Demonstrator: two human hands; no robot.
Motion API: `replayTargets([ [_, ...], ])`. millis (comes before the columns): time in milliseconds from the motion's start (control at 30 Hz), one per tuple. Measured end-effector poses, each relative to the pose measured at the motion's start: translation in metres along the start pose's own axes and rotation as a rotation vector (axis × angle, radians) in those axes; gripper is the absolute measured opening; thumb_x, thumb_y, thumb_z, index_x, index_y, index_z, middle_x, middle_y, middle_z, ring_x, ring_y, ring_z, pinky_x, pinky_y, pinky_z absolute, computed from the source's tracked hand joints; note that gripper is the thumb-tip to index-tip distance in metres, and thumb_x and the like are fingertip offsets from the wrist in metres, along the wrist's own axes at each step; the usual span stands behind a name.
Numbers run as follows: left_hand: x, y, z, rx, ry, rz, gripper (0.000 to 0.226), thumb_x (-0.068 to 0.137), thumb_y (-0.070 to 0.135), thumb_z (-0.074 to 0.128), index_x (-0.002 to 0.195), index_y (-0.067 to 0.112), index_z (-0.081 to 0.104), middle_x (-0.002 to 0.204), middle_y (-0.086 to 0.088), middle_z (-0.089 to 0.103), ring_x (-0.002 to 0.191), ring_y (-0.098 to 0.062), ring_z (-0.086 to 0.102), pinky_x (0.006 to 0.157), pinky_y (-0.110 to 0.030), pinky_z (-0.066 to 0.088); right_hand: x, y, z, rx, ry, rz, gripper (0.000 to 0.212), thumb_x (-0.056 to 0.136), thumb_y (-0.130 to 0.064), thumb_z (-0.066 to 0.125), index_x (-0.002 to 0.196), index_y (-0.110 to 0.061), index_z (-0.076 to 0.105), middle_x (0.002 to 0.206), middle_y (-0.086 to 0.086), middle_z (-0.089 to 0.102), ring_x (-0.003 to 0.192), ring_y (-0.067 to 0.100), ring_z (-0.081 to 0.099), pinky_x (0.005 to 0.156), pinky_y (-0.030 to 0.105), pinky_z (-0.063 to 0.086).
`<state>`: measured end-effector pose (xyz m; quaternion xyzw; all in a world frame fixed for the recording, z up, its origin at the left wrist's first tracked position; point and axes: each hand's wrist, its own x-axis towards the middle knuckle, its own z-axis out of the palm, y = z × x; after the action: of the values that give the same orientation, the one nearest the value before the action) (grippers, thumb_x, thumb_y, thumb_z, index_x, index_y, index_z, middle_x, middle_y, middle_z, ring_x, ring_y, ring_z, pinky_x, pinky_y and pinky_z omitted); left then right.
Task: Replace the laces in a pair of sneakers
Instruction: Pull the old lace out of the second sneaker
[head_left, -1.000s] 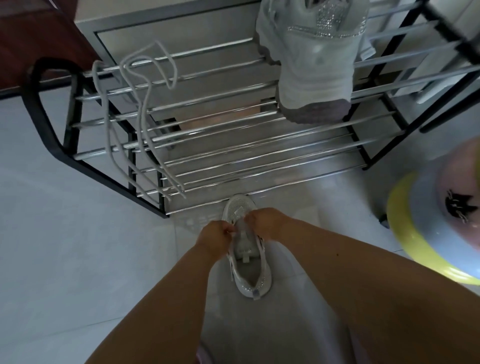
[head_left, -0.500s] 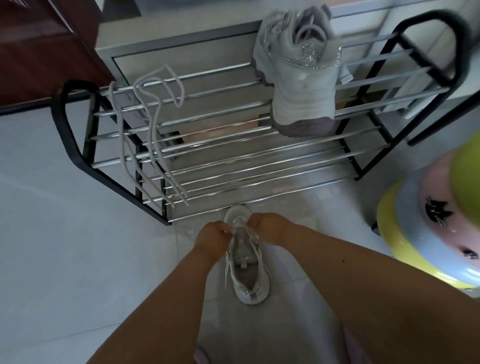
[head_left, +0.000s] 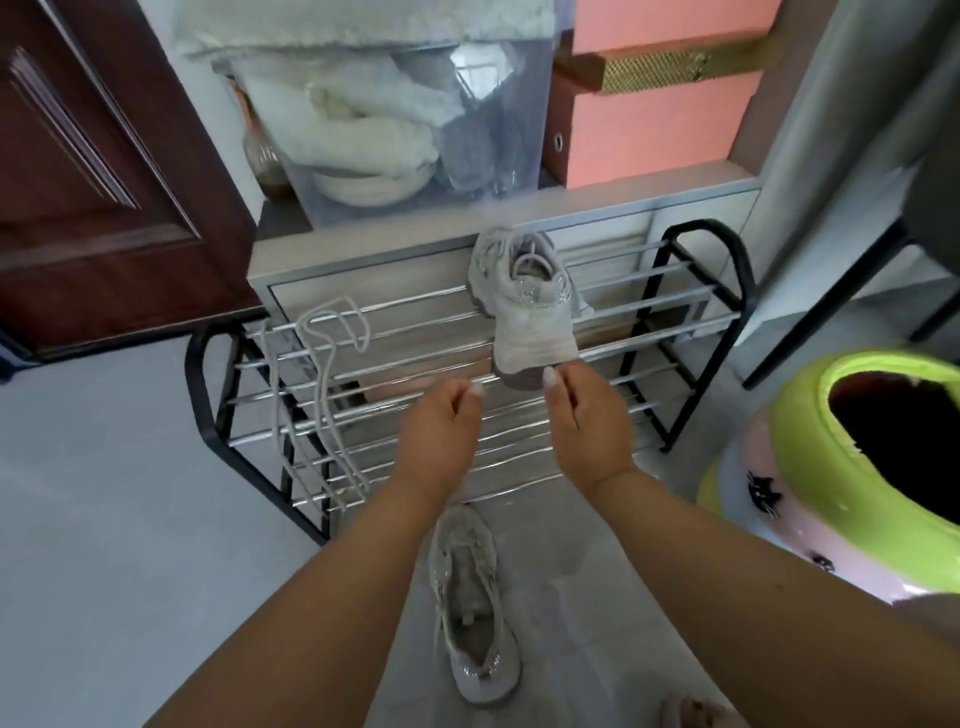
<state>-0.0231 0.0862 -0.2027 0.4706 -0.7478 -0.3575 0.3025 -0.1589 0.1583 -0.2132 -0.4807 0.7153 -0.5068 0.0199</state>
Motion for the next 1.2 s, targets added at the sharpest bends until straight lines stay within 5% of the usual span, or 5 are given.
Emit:
replayTargets([
  [233, 0.076, 0.066, -0.014, 0.001, 0.137, 0.024, 0.019, 0.094, 0.031, 0.050, 0.083, 0.018, 0.057, 0.084, -0.004, 0.067, 0.081, -0.027, 0.062, 0.070, -0.033, 0.047, 0.102, -0.026, -0.030, 0.021, 0.122, 0.018, 0.020, 0.096, -0.030, 0.042, 0.080, -0.018, 0.043, 0.065, -0.009, 0.043, 0.066, 0.018, 0.045, 0.058, 0.029, 0.026],
  [567, 0.151, 0.092, 0.002, 0.218, 0.019, -0.063, 0.048, 0.089, 0.044, 0.051, 0.098, 0.000, 0.066, 0.098, -0.019, 0.069, 0.092, -0.036, 0.062, 0.065, -0.028, 0.036, 0.189, -0.018, -0.003, -0.214, -0.263, 0.212, 0.035, 0.092, -0.044, 0.051, 0.100, -0.011, 0.056, 0.093, 0.004, 0.056, 0.085, 0.022, 0.051, 0.071, 0.029, 0.035],
  [700, 0.161, 0.094, 0.007, 0.330, -0.001, -0.079, 0.044, 0.090, 0.041, 0.052, 0.102, 0.001, 0.067, 0.103, -0.019, 0.068, 0.096, -0.035, 0.062, 0.063, -0.028, 0.037, 0.195, -0.011, 0.000, -0.316, -0.391, 0.199, 0.031, 0.092, -0.036, 0.054, 0.080, -0.008, 0.060, 0.086, 0.013, 0.060, 0.086, 0.029, 0.057, 0.062, 0.029, 0.038],
  [867, 0.162, 0.100, 0.006, 0.442, -0.055, -0.071, 0.035, 0.093, 0.035, 0.054, 0.097, 0.002, 0.064, 0.105, -0.017, 0.068, 0.100, -0.034, 0.062, 0.067, -0.028, 0.038, 0.197, -0.014, -0.001, -0.403, -0.381, 0.190, 0.029, 0.094, -0.024, 0.050, 0.070, -0.007, 0.052, 0.080, 0.013, 0.051, 0.077, 0.024, 0.046, 0.049, 0.027, 0.028],
  [1200, 0.122, 0.109, -0.040, 0.286, -0.043, 0.011, 0.036, 0.092, 0.027, 0.052, 0.078, -0.003, 0.067, 0.079, -0.021, 0.069, 0.079, -0.037, 0.067, 0.077, -0.042, 0.055, 0.166, -0.048, -0.020, -0.152, -0.201, 0.242, 0.020, 0.092, -0.018, 0.049, 0.076, -0.007, 0.053, 0.081, 0.010, 0.054, 0.079, 0.027, 0.049, 0.065, 0.026, 0.029],
])
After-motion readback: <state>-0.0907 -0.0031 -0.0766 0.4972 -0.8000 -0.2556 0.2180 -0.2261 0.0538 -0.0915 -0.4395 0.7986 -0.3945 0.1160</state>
